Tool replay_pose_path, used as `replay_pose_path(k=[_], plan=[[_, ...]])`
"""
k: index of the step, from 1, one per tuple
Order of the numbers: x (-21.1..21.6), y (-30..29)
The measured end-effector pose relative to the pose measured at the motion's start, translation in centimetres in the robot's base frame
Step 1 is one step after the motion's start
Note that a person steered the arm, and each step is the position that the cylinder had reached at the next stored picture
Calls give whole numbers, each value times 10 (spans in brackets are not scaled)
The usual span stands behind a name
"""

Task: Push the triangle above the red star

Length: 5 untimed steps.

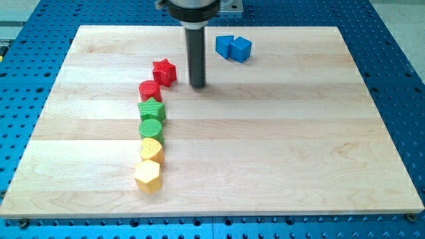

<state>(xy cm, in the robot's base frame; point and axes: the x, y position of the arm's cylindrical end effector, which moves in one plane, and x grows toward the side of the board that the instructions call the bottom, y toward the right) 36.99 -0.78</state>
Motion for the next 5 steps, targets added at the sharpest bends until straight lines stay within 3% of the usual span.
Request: replay_pose_path(k=[5], plan=[[0,160]])
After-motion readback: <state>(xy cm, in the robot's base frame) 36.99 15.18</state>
